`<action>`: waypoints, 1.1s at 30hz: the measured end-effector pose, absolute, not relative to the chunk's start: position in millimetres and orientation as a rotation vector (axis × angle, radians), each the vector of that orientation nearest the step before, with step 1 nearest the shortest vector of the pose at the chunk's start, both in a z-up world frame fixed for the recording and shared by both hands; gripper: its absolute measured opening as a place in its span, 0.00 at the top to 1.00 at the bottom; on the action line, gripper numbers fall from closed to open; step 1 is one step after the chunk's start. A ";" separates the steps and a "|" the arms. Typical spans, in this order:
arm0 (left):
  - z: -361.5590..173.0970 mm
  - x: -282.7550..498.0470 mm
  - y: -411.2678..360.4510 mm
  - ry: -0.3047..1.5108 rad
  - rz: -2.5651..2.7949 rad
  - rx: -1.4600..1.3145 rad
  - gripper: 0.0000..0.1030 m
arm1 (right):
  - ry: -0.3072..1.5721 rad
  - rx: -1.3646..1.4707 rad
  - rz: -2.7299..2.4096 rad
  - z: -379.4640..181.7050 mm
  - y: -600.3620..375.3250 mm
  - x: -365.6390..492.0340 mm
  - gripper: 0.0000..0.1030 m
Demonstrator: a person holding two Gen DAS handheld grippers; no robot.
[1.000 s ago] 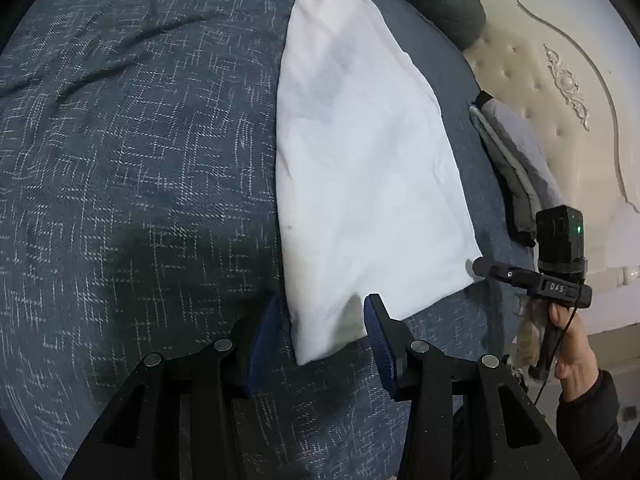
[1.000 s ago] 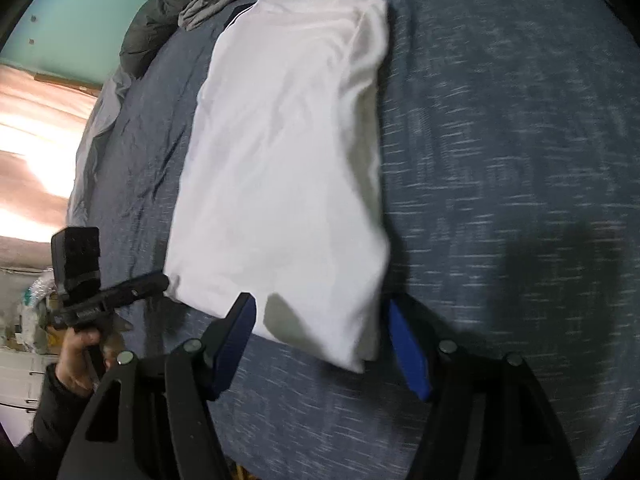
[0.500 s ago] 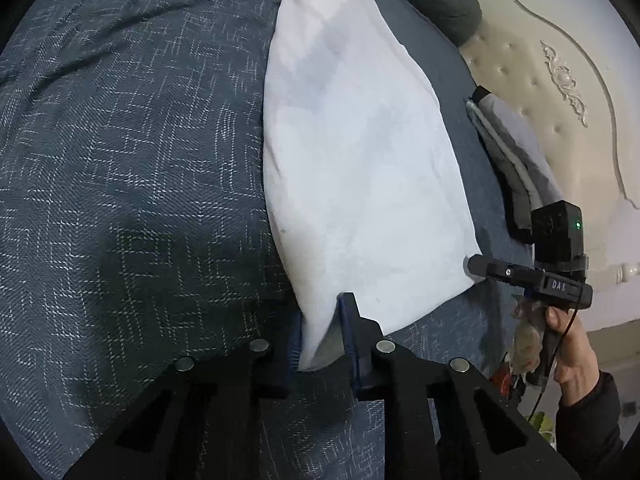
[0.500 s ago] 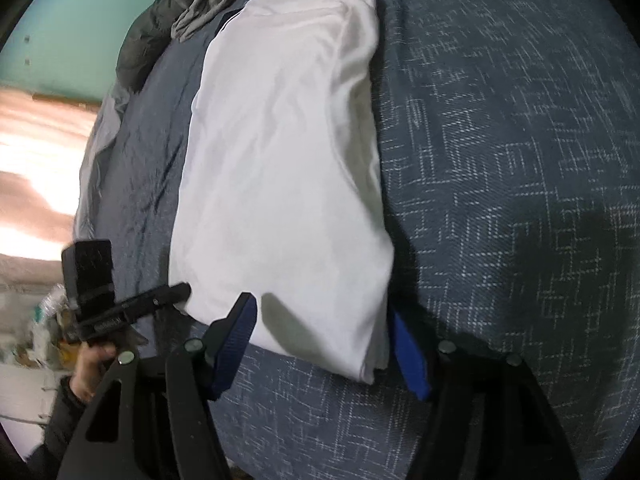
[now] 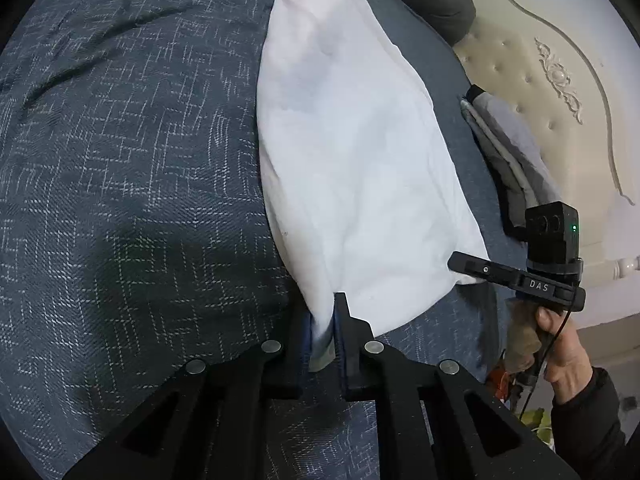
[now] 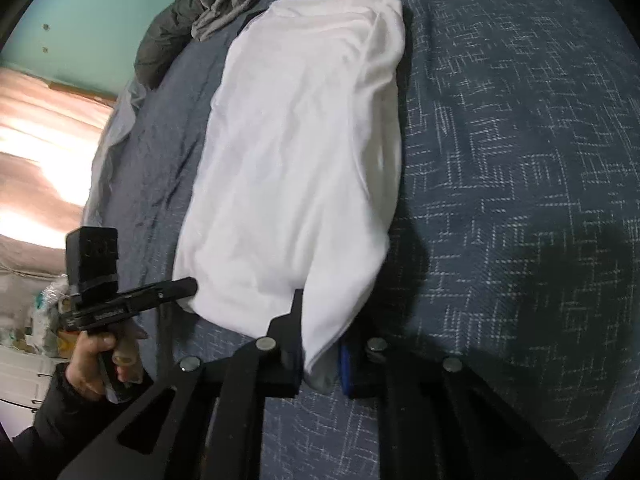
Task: Fold clothes
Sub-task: 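Grasp the white polo hem with both tools and lift it, then carry the lifted polo with both tools toward the grey clothes stack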
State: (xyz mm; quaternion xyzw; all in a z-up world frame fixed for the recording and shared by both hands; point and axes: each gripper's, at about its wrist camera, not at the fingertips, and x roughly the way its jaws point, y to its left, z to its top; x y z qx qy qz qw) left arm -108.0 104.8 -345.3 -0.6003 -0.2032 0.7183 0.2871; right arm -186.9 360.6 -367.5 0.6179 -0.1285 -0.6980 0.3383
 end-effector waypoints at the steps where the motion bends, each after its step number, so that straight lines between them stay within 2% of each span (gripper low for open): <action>1: -342.3 -108.1 104.9 -0.535 1.926 -1.592 0.92 | -0.341 1.594 -1.824 -364.1 362.9 -186.6 0.89; 8: -304.6 -115.8 107.8 -0.526 1.946 -1.516 0.93 | -0.316 1.495 -1.868 -318.2 365.3 -189.4 0.89; 27: -87.6 -153.5 124.3 -0.452 2.085 -1.198 0.93 | -0.194 1.171 -2.001 -99.0 361.1 -220.0 0.90; 33: -40.7 -156.4 142.1 -0.406 2.108 -1.134 0.93 | -0.175 1.126 -2.033 -53.1 373.9 -220.0 0.90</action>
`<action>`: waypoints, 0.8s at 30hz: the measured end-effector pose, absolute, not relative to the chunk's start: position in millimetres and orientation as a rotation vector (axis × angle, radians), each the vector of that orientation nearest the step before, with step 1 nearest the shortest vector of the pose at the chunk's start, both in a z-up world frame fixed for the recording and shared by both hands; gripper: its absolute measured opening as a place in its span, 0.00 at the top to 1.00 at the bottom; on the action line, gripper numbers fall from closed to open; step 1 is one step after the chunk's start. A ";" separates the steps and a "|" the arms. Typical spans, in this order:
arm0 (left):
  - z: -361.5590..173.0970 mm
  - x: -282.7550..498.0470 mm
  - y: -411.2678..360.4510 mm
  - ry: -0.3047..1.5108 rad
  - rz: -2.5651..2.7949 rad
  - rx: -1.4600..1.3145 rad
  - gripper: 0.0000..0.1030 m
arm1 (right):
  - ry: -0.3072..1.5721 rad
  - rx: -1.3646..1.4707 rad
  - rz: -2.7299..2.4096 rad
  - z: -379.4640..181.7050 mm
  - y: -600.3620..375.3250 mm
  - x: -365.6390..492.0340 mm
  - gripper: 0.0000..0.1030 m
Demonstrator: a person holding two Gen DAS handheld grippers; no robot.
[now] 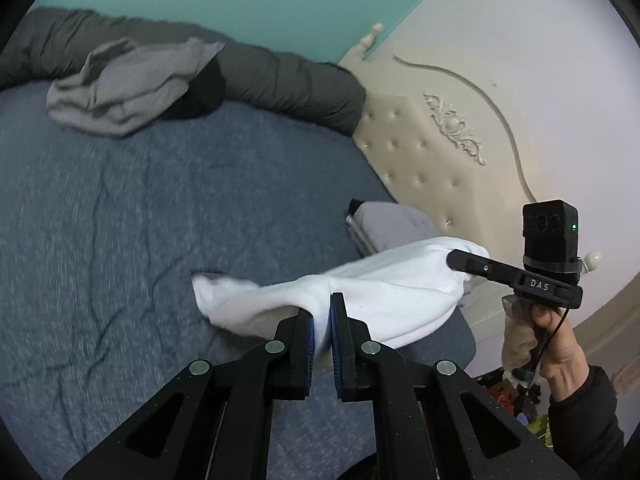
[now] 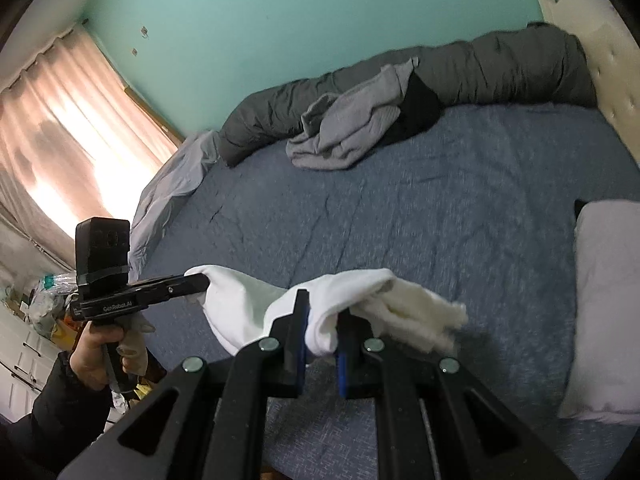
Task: Fold clothes
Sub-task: 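Carry the lifted polo with both tools toward the grey clothes stack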
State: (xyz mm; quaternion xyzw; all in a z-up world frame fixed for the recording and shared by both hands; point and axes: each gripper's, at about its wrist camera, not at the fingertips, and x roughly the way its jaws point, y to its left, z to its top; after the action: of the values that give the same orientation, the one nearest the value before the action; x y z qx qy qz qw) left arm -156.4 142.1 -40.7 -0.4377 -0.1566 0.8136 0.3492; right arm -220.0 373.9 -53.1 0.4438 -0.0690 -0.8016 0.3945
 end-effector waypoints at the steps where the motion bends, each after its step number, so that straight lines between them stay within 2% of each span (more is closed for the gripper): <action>1: -35.0 -157.1 146.8 -0.400 2.108 -1.127 0.93 | -0.172 1.121 -2.039 -47.7 378.4 -219.6 0.90; 14: 29.7 -166.4 206.0 -0.364 2.084 -1.029 0.93 | -0.174 1.040 -2.100 6.9 430.1 -232.7 0.90; 24: 76.1 -209.9 264.1 -0.351 2.074 -0.966 0.93 | -0.217 0.949 -2.137 42.4 469.7 -288.9 0.90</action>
State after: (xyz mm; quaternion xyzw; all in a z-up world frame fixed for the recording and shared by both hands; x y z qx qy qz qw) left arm -209.9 264.1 76.1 -0.3823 -0.1387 0.8206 0.4016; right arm -288.9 469.7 42.4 0.3728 -0.0852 -0.8393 0.3863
